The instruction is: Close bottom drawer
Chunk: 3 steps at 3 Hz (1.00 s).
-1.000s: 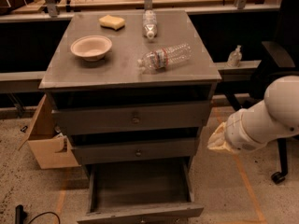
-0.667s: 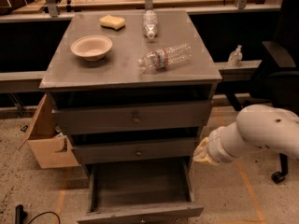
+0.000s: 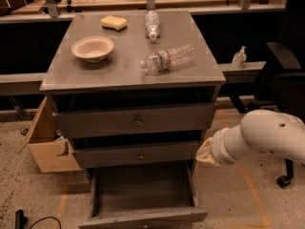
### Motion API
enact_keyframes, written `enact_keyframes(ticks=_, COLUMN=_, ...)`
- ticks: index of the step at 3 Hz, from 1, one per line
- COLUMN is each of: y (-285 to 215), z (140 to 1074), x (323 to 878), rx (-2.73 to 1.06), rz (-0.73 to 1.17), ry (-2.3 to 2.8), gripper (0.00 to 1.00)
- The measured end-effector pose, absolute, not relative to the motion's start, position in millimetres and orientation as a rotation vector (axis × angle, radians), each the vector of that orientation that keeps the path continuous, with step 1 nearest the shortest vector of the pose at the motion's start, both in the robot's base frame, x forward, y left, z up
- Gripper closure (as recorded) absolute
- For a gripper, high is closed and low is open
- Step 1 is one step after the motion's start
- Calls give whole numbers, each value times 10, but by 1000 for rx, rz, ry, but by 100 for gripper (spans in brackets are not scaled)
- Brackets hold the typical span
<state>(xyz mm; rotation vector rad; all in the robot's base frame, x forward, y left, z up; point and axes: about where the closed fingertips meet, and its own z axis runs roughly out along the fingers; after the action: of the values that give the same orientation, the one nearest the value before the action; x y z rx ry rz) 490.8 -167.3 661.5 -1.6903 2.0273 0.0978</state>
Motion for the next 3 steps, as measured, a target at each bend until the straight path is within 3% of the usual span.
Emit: enact_keyframes(ticks=3, y=-1150, z=4574, x=4081, rx=-1622, rz=348, ry=2160, gripper=100)
